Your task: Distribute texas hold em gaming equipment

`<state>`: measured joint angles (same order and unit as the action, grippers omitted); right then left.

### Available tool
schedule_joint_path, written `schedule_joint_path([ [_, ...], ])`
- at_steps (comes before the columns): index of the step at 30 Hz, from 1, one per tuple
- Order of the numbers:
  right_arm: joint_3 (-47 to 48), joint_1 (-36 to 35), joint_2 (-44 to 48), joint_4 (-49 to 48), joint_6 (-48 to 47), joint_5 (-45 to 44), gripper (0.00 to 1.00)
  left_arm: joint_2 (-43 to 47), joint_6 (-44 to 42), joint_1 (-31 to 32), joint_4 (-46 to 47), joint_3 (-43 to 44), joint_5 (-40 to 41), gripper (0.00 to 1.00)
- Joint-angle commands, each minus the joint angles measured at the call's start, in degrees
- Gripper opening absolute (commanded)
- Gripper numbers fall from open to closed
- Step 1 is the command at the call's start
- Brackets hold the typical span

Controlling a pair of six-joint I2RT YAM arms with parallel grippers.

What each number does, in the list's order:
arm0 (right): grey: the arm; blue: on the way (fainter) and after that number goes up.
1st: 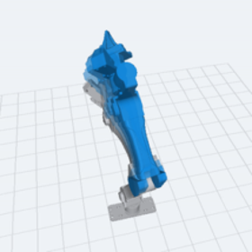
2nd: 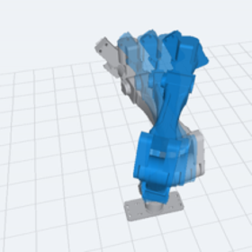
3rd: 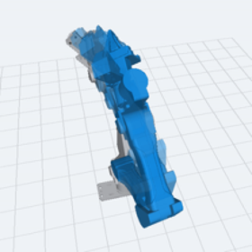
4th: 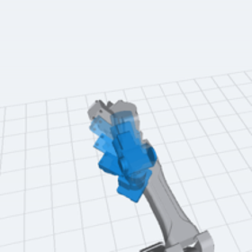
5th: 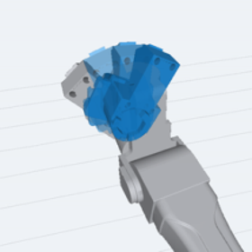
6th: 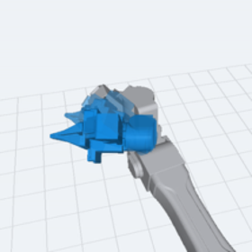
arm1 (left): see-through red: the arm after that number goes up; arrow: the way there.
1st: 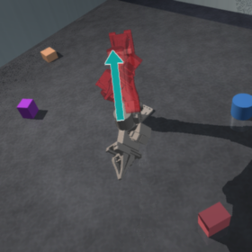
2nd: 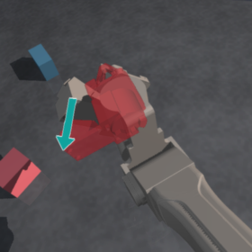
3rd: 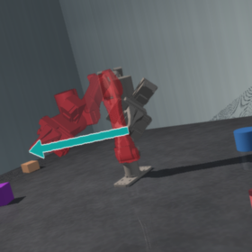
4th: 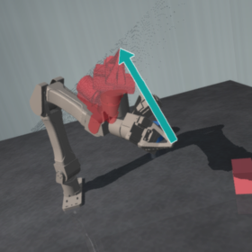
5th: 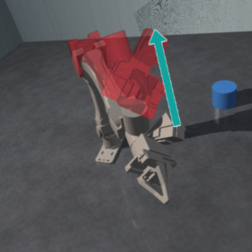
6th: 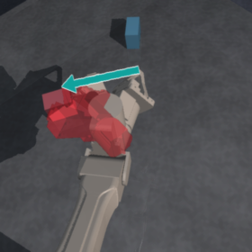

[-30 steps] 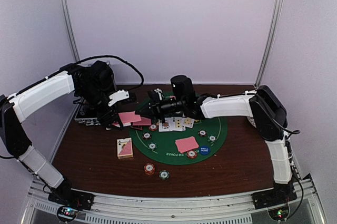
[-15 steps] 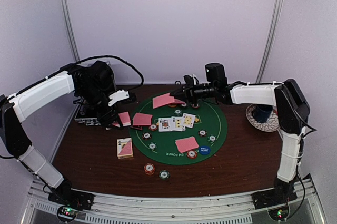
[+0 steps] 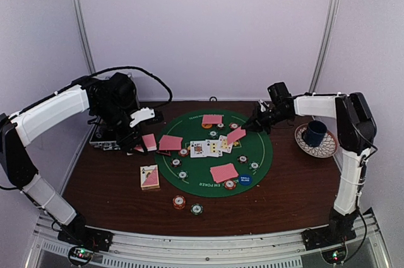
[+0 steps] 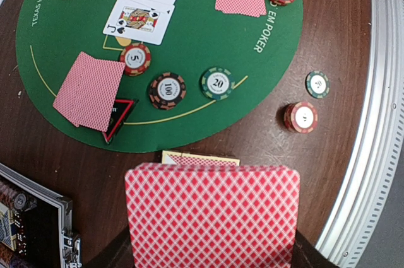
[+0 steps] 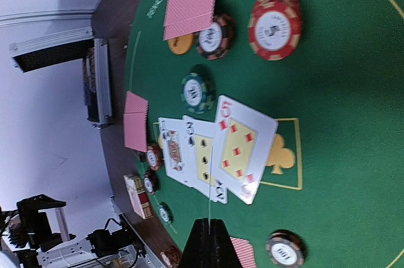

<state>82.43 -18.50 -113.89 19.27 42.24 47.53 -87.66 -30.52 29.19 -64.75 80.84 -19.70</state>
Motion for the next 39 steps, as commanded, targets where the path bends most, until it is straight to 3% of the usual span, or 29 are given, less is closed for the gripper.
schedule_joint_path([
  [1,2.7,1.2,-3.4,5.8,-8.6,-6.7,0.0,0.9,-0.8,-0.4,0.6,0.4,-0.6,0.0],
  [16,7.9,1.7,-8.7,7.0,-12.6,-14.2,0.02,1.1,-0.9,-0.4,0.5,0.1,-0.6,0.0],
  [20,8.1,1.6,-8.3,9.8,-14.2,-15.7,0.35,0.9,-0.9,-0.4,0.5,0.2,-0.8,0.0],
  [23,7.8,1.3,-6.4,11.1,-15.2,-18.3,0.49,0.9,-0.9,-0.4,0.5,0.3,-1.0,0.0],
  [29,8.5,-1.2,-0.2,12.7,-15.2,-23.6,0.59,0.6,-0.8,-0.4,0.5,0.6,-1.2,0.0],
  [39,9.1,-18.3,5.3,6.7,-5.6,-21.2,0.79,0.3,-0.6,-0.4,0.6,0.5,-1.2,0.0],
])
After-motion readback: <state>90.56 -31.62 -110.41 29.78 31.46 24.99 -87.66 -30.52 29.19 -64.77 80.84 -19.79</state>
